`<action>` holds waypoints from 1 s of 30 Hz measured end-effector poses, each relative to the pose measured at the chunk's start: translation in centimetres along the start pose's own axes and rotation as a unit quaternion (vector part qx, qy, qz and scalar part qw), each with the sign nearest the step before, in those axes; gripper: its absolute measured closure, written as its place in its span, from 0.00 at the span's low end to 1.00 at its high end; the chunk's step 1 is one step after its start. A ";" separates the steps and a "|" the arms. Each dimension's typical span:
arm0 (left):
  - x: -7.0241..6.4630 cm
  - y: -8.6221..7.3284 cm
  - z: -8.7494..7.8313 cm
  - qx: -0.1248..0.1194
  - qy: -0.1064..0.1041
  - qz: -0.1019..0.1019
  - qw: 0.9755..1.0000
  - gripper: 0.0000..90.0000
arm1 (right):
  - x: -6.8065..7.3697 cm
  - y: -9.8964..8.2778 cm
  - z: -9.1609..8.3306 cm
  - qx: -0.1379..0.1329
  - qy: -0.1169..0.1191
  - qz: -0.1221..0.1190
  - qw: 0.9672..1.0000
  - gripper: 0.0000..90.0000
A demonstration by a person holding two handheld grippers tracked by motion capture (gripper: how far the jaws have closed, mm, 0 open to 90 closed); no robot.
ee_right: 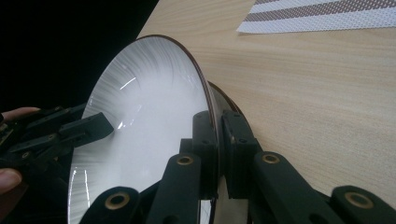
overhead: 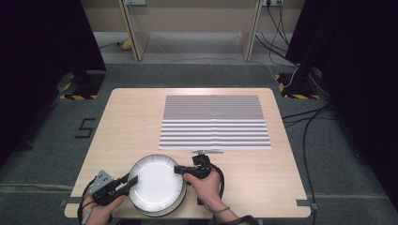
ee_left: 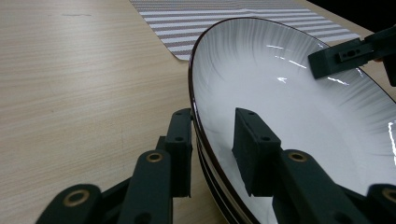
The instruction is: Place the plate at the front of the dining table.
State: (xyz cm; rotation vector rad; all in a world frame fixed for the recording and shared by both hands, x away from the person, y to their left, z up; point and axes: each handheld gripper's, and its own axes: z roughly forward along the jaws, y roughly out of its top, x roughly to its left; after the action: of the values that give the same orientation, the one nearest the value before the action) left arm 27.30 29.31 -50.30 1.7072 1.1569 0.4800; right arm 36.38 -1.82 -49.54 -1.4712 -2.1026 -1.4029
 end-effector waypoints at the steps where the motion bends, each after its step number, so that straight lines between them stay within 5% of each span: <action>1: 0.0 0.0 0.0 -0.003 -0.002 -0.001 1.000 0.73 | 0.0 0.0 0.0 0.000 -0.001 0.001 1.000 0.94; 6: -0.4 0.3 -1.1 -0.030 -0.005 -0.019 0.999 0.62 | -0.1 0.1 -0.2 -0.003 -0.002 0.016 1.000 0.94; 14: 0.0 0.9 -2.6 -0.075 0.014 -0.023 0.997 0.58 | -0.3 0.8 -0.9 -0.013 -0.011 0.020 1.000 0.93; 30: 0.5 0.4 -2.5 -0.070 0.026 -0.030 0.997 0.54 | -0.5 2.8 -3.4 -0.051 -0.009 0.028 0.998 0.92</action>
State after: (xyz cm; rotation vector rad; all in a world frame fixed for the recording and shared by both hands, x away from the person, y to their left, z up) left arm 25.80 30.95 -48.91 1.5427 1.1801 0.5574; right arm 37.85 -4.69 -46.52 -1.5736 -2.0123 -1.5007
